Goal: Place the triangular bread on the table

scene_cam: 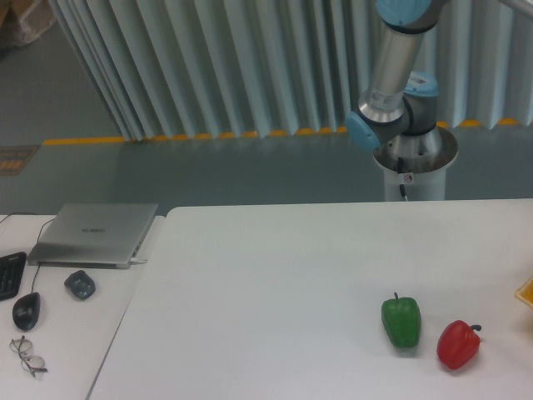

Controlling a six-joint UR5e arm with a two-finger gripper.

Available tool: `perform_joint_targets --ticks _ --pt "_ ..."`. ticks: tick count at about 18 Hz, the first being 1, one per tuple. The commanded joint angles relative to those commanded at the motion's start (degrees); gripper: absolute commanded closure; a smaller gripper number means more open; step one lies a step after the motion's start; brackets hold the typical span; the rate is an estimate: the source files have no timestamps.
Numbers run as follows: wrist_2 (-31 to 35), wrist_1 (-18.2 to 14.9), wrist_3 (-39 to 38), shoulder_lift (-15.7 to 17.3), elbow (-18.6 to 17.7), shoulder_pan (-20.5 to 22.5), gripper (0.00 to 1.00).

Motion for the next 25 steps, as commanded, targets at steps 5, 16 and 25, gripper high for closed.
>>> perform_joint_targets --ticks 5,16,25 --pt "-0.2 -1.0 -12.9 1.9 -1.7 -7.5 1.00" --pt "0.3 -1.4 -35.7 8.5 -9.4 -24.6 1.00" --pt "0.7 -1.5 -37.9 10.0 -13.7 -28.3 0.20"
